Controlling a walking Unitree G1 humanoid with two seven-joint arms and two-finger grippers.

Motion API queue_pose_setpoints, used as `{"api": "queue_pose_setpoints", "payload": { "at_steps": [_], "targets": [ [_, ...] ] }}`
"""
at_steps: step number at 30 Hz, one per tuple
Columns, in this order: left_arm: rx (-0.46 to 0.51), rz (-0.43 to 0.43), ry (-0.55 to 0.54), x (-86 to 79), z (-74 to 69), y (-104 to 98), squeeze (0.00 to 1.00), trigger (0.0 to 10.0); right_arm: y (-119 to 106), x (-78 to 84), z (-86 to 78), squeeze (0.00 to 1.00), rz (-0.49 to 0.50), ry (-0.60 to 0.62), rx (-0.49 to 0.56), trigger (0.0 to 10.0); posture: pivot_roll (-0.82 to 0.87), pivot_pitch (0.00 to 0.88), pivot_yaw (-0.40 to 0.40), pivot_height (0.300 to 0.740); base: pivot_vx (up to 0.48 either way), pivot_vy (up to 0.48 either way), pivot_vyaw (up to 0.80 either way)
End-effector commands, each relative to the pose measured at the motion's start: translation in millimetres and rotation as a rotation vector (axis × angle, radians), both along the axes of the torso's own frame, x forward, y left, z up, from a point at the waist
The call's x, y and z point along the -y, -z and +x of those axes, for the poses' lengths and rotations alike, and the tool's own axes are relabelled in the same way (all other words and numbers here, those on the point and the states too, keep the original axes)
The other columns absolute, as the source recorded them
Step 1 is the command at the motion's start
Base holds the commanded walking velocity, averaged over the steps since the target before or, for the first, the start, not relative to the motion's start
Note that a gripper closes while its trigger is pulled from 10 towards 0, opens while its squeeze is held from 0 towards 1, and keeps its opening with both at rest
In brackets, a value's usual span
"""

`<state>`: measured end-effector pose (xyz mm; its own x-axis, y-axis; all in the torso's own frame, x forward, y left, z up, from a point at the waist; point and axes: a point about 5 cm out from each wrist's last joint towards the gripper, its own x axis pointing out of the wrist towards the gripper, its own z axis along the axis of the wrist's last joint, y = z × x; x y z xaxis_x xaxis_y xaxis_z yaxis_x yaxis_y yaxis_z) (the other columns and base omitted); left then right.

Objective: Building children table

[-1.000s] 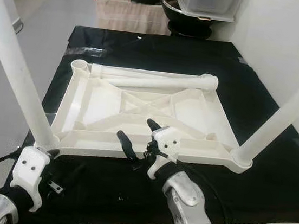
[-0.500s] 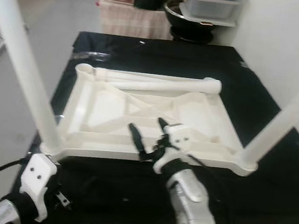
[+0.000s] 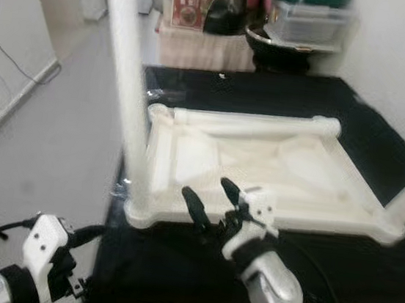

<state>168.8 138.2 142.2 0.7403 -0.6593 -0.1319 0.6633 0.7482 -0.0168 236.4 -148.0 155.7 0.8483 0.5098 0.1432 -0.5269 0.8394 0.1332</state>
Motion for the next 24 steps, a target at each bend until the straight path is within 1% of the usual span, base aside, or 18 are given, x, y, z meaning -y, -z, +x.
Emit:
{"api": "queue_pose_setpoints", "payload": {
  "at_steps": [1,2,3,4,6,8,16,18,19,20,21,22,23,24],
  "targets": [
    [-0.023,0.004,0.003,0.2,-0.5,3.9,0.0,10.0,0.8,-2.2,-2.7,0.0,0.034,-0.025,-0.014,10.0,-0.01,0.056,-0.039,0.74,0.0,0.476,0.0],
    [-0.022,-0.001,0.01,1.1,-0.1,3.2,0.0,10.0,0.1,-1.9,-4.3,0.0,0.043,-0.044,-0.012,10.0,-0.01,0.056,-0.039,0.74,0.0,0.476,0.0],
    [-0.021,-0.005,0.014,1.9,0.5,2.5,0.0,10.0,-0.2,-3.6,-7.2,0.0,0.044,-0.09,-0.015,10.0,-0.01,0.056,-0.038,0.74,0.0,0.476,0.0],
    [-0.021,-0.005,0.014,1.9,0.5,2.5,0.0,10.0,-0.2,-3.6,-7.2,0.0,0.044,-0.09,-0.015,10.0,-0.01,0.056,-0.038,0.74,0.0,0.476,0.0],
    [-0.019,-0.007,0.019,2.0,1.4,1.3,0.0,10.0,0.2,-8.6,-14.1,0.0,0.033,-0.184,-0.025,10.0,0.0,0.056,-0.04,0.74,0.0,0.476,0.0],
    [-0.016,-0.007,0.015,0.3,2.3,0.2,0.0,10.0,0.9,-11.5,-18.9,0.0,0.026,-0.237,-0.033,10.0,0.0,0.058,-0.042,0.74,0.0,0.476,0.0],
    [-0.014,-0.004,0.008,-1.5,2.7,-0.2,0.0,10.0,2.1,-15.9,-25.4,0.0,0.017,-0.3,-0.049,10.0,-0.01,0.06,-0.043,0.74,0.0,0.477,0.0],
    [0.0,0.001,-0.028,-2.0,6.3,0.4,0.0,10.0,3.4,-19.2,-22.5,0.0,-0.036,-0.312,-0.055,10.0,-0.01,0.062,-0.041,0.74,0.0,0.476,0.0],
    [0.006,0.002,-0.052,-3.0,8.9,0.7,0.0,10.0,4.9,-19.9,-17.8,0.0,-0.08,-0.288,-0.058,10.0,-0.01,0.062,-0.04,0.74,0.0,0.48,0.0],
    [0.006,0.002,-0.052,-3.0,8.9,0.7,0.0,10.0,4.9,-19.9,-17.8,0.0,-0.08,-0.288,-0.058,10.0,-0.01,0.062,-0.04,0.74,0.0,0.48,0.0],
    [0.032,0.012,-0.125,-7.1,15.7,0.4,0.0,10.0,7.8,-19.1,-8.3,0.0,-0.145,-0.223,-0.066,10.0,-0.01,0.064,-0.039,0.74,0.0,0.315,0.0],
    [0.047,0.003,-0.203,-11.3,23.4,0.1,0.0,10.0,9.1,-17.9,2.0,0.0,-0.2,-0.149,-0.061,10.0,0.0,0.065,-0.039,0.74,0.0,0.0,0.0],
    [0.055,-0.004,-0.255,-14.1,28.5,0.0,0.0,10.0,9.5,-17.3,8.8,0.0,-0.235,-0.101,-0.054,10.0,0.0,0.065,-0.039,0.74,0.0,0.0,0.0],
    [0.055,-0.004,-0.255,-14.1,28.5,0.0,0.0,10.0,9.5,-17.3,8.8,0.0,-0.235,-0.101,-0.054,10.0,0.0,0.065,-0.039,0.74,0.0,0.0,0.0]
  ]
}}
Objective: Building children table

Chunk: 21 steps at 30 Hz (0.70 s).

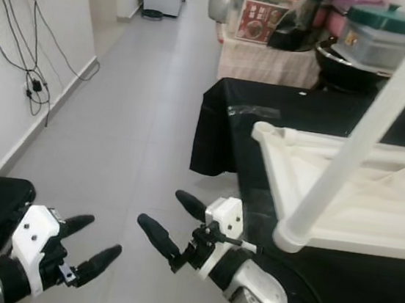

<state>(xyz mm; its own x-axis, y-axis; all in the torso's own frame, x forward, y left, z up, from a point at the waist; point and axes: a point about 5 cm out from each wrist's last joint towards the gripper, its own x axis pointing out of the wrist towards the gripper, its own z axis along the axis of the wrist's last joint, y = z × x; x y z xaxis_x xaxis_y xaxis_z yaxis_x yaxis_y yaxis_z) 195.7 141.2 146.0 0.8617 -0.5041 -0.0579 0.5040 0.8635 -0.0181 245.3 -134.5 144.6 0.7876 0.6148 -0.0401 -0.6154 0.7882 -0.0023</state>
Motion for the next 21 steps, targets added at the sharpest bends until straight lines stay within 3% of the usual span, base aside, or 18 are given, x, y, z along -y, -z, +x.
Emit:
{"api": "queue_pose_setpoints", "payload": {
  "at_steps": [1,2,3,6,11,21],
  "targets": [
    [0.005,0.005,-0.116,-12.6,7.1,2.2,0.0,10.0,-2.7,-3.6,6.5,0.0,-0.027,0.054,0.032,10.0,0.0,0.065,-0.041,0.74,0.0,0.0,0.0],
    [0.005,0.005,-0.116,-12.6,7.1,2.2,0.0,10.0,-2.7,-3.6,6.5,0.0,-0.027,0.054,0.032,10.0,0.0,0.065,-0.041,0.74,0.0,0.0,0.0],
    [0.005,-0.064,-0.171,-6.7,11.8,2.5,0.0,10.0,-5.9,-5.3,15.9,0.0,-0.042,0.118,0.055,10.0,0.0,0.066,-0.041,0.74,0.0,0.0,0.0],
    [0.017,-0.063,-0.154,2.9,14.0,4.9,0.0,10.0,-3.2,-3.8,20.9,0.0,-0.064,0.175,0.034,10.0,0.01,0.07,-0.043,0.74,0.265,0.0,0.0],
    [0.01,-0.117,-0.202,-3.0,22.1,4.4,0.0,10.0,-2.0,-1.6,21.6,0.0,-0.05,0.202,0.03,10.0,0.0,0.067,-0.039,0.74,0.48,0.0,0.48],
    [0.017,-0.12,-0.217,-0.8,29.7,6.4,0.0,10.0,-1.0,-5.4,31.8,0.0,-0.044,0.251,0.035,10.0,0.01,0.057,-0.04,0.74,0.48,0.0,0.0]
  ]
}}
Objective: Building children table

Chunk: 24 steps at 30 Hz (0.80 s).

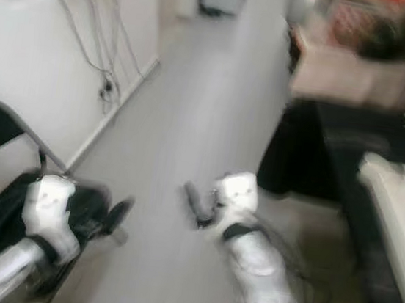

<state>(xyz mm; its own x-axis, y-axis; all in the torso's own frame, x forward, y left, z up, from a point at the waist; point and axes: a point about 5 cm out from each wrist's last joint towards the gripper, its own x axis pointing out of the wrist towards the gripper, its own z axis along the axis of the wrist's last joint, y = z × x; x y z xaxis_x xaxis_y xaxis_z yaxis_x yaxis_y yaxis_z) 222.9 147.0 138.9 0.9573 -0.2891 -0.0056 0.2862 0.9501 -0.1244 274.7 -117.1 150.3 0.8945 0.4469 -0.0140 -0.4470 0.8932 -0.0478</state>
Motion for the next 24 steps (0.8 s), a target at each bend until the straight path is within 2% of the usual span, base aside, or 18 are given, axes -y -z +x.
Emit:
{"api": "queue_pose_setpoints", "payload": {
  "at_steps": [1,10,24],
  "targets": [
    [0.013,0.001,0.022,5.0,2.5,-0.7,0.0,10.0,4.7,12.0,2.4,0.0,-0.017,0.053,-0.013,10.0,0.01,0.057,-0.04,0.74,0.48,0.0,0.0],
    [0.026,0.016,0.044,7.6,6.1,-0.9,0.0,10.0,7.0,11.2,5.0,0.0,-0.018,0.067,-0.018,10.0,0.01,0.047,-0.038,0.74,0.48,0.0,0.0],
    [0.052,0.024,0.074,9.0,11.5,-4.2,0.0,10.0,9.6,10.2,5.7,0.0,0.013,0.061,-0.038,10.0,0.0,0.042,-0.032,0.74,0.48,0.0,-0.8]
  ]
}}
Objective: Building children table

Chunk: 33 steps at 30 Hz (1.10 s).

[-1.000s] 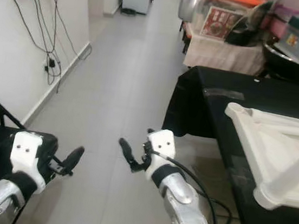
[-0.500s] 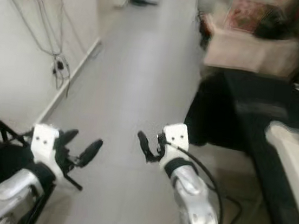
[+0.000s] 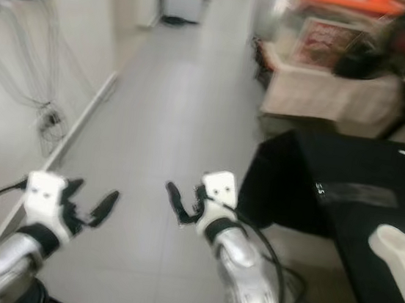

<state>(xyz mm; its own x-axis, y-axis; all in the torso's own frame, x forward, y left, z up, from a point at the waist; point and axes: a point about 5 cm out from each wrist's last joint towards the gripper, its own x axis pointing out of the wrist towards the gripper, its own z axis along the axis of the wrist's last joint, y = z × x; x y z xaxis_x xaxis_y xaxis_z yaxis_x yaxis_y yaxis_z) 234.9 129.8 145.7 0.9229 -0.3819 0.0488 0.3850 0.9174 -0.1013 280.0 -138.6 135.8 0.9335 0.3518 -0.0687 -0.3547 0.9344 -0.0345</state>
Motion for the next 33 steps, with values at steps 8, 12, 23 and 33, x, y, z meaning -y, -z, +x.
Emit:
{"api": "queue_pose_setpoints", "payload": {
  "at_steps": [8,12,23,33],
  "targets": [
    [0.017,0.014,-0.007,-7.9,7.4,-3.1,0.0,10.0,-6.5,-12.2,0.4,0.0,0.031,-0.046,0.021,10.0,-0.01,0.045,-0.025,0.74,0.48,0.0,-0.8],
    [0.011,0.004,-0.022,-9.1,13.0,-4.6,0.0,10.0,-7.4,-11.8,0.3,0.0,0.032,-0.046,0.023,10.0,-0.01,0.048,-0.023,0.74,0.315,0.0,-0.8],
    [0.01,0.032,0.018,-6.4,12.0,-2.4,0.0,10.0,-11.8,-14.9,3.9,0.0,0.034,-0.057,0.044,10.0,-0.01,0.029,-0.024,0.74,0.0,0.0,-0.8],
    [0.011,0.042,0.044,-5.0,12.9,-2.0,0.0,10.0,-13.2,-18.3,5.1,0.0,0.013,-0.066,0.061,10.0,-0.01,0.029,-0.018,0.74,0.0,0.0,-0.8]
  ]
}}
